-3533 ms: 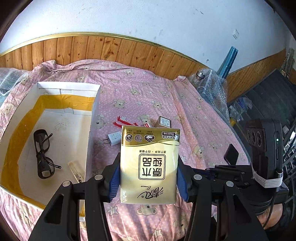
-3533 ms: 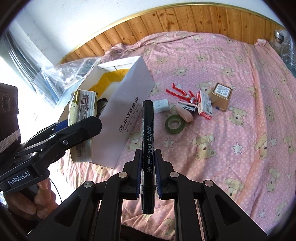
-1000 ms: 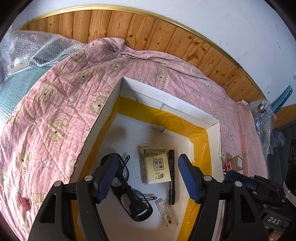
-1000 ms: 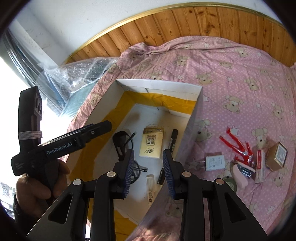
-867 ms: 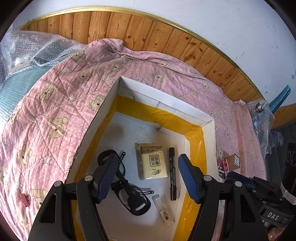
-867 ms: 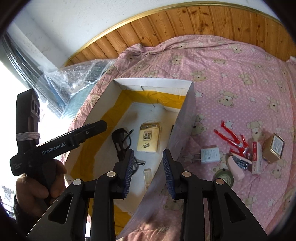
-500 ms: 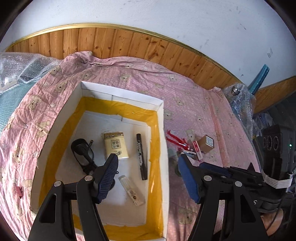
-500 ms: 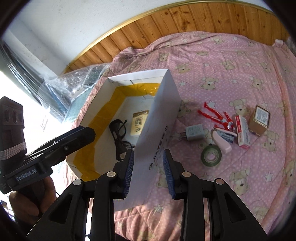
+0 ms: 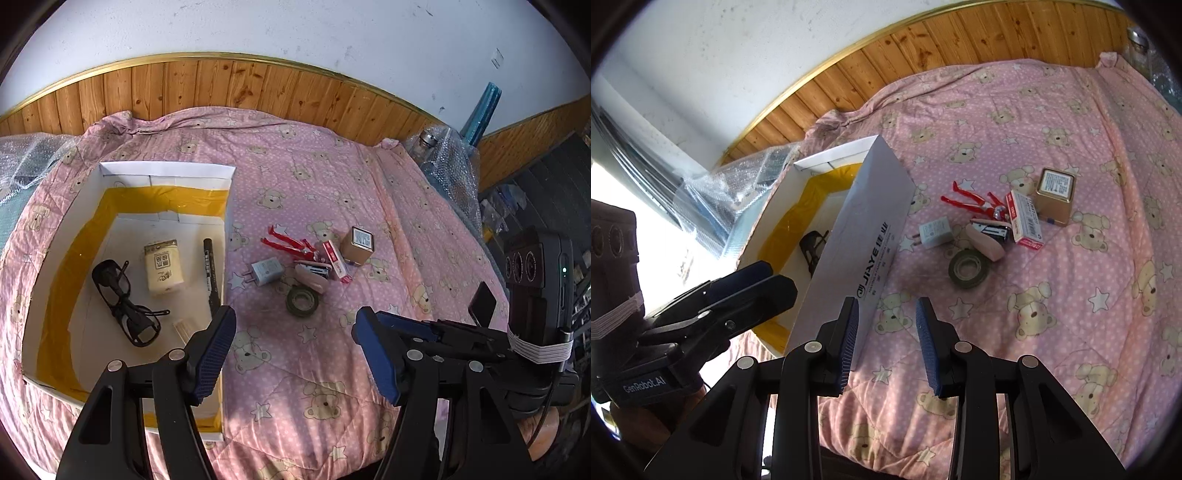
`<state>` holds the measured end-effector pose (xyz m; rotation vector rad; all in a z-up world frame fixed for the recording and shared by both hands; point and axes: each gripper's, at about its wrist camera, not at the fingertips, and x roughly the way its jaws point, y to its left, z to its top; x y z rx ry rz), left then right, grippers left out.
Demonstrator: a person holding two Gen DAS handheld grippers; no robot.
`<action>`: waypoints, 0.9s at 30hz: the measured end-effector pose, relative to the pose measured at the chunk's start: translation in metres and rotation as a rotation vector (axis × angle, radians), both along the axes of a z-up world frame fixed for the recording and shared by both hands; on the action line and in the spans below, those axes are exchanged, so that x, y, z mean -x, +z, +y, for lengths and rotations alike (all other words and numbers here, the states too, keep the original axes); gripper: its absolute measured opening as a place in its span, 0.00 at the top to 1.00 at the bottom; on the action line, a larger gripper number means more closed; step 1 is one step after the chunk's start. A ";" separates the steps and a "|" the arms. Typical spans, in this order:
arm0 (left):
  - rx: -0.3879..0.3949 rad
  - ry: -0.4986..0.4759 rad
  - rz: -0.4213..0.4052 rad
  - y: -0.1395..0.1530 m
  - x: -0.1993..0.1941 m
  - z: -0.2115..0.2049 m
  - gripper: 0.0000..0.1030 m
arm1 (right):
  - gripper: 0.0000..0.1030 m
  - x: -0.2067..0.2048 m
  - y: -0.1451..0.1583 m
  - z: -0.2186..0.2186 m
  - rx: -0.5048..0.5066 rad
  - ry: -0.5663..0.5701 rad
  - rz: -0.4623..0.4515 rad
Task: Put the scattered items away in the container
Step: 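Withdraw both grippers from the box toward the items on the quilt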
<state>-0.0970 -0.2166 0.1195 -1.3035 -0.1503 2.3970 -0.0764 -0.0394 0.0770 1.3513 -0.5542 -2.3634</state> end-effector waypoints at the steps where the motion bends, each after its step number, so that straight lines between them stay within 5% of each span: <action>1: 0.005 -0.005 -0.004 -0.002 -0.002 0.005 0.32 | 0.65 -0.002 -0.001 0.003 0.003 -0.003 -0.001; 17: 0.078 -0.068 -0.084 -0.044 0.006 0.064 0.32 | 0.65 -0.003 -0.031 0.059 0.040 -0.091 -0.042; 27: 0.115 -0.089 -0.153 -0.084 0.037 0.093 0.32 | 0.65 0.032 -0.063 0.087 0.014 -0.128 -0.099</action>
